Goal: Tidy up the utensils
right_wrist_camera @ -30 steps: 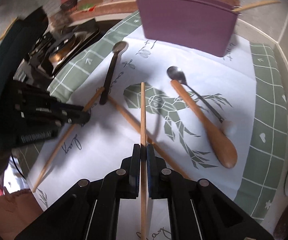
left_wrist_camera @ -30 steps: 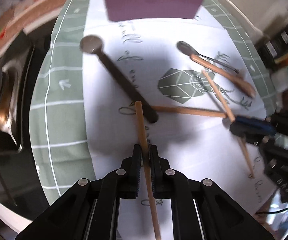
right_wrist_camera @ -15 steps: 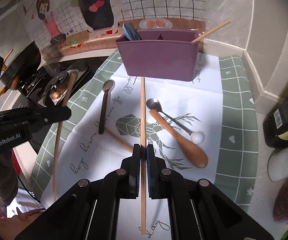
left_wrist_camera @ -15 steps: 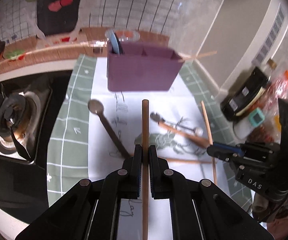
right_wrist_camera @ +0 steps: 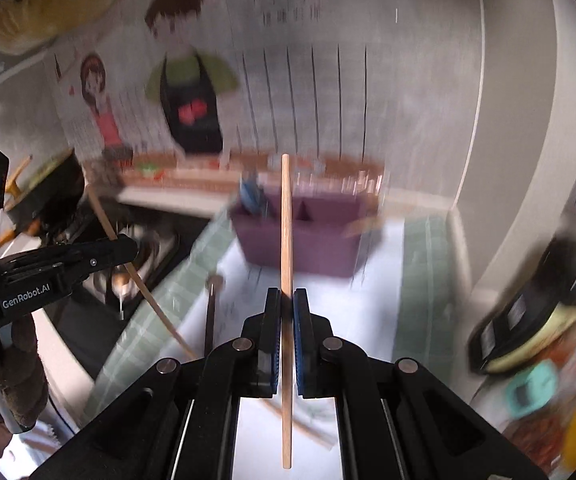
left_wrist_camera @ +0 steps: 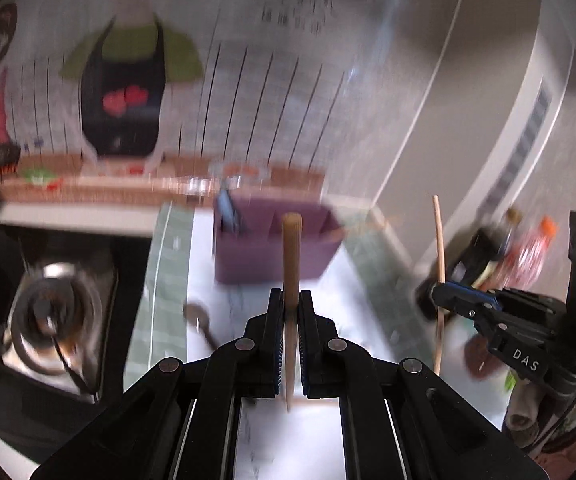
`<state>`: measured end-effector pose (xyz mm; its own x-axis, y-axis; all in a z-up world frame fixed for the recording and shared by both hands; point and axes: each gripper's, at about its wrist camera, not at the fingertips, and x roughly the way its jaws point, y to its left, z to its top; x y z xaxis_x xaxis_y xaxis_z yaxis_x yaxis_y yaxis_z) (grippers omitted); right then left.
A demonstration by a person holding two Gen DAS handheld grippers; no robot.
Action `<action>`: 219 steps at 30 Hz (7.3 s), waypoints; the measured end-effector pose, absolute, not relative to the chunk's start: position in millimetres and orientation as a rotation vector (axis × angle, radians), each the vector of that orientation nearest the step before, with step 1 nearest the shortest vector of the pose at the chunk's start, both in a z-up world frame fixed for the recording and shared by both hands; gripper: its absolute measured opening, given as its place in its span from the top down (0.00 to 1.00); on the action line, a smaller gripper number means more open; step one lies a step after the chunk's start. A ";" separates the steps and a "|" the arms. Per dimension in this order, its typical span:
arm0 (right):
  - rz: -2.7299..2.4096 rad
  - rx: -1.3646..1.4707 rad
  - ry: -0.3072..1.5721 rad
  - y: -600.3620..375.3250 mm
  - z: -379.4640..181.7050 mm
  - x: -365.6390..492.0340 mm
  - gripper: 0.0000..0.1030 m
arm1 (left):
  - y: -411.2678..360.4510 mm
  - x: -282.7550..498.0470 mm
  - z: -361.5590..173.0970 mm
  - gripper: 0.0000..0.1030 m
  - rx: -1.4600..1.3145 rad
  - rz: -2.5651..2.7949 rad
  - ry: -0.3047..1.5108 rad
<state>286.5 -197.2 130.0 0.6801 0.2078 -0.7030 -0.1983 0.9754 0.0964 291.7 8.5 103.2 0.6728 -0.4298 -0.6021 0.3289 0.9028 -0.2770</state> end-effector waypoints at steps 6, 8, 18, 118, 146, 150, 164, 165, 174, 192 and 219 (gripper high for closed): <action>0.219 -0.027 0.607 -191.9 215.9 306.3 0.95 | 8.1 303.3 186.6 0.93 -0.142 -0.433 0.505; 0.218 -0.047 0.553 -187.6 241.1 313.3 0.95 | 5.0 308.4 211.5 0.93 -0.136 -0.430 0.442; 0.205 -0.051 0.338 -190.0 300.7 361.7 0.95 | -15.0 358.8 267.4 0.93 -0.089 -0.416 0.337; 0.570 -0.199 1.205 -150.6 -63.4 305.6 0.47 | 7.1 322.2 -70.8 0.67 -0.092 -0.357 1.138; 0.469 0.088 1.290 -180.4 -54.4 286.0 0.88 | -1.1 285.6 -66.7 0.66 -0.030 -0.418 1.119; 0.406 0.077 1.286 -173.1 -56.4 305.0 0.83 | -0.9 283.5 -67.9 0.66 -0.031 -0.418 1.125; 0.378 -0.012 1.256 -149.8 -54.8 311.0 0.95 | 13.7 276.6 -63.8 0.66 -0.086 -0.389 1.116; 0.380 0.000 1.240 -152.3 -49.5 308.3 0.95 | 14.6 275.9 -62.4 0.66 -0.092 -0.390 1.112; 0.377 0.023 1.198 -167.3 -27.0 291.6 0.91 | 12.7 272.1 -43.5 0.66 -0.113 -0.431 1.063; 0.456 -0.072 1.204 -91.8 -64.6 331.5 0.77 | 38.7 261.9 -52.8 0.66 -0.154 -0.380 1.095; 0.307 0.002 0.834 -171.9 96.2 302.1 0.95 | 6.7 291.1 79.9 0.74 -0.050 -0.457 0.744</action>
<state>302.1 -171.9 96.2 0.6302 0.2689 -0.7284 -0.2671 0.9559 0.1219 291.1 6.7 79.9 0.6425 -0.4184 -0.6420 0.3837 0.9008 -0.2031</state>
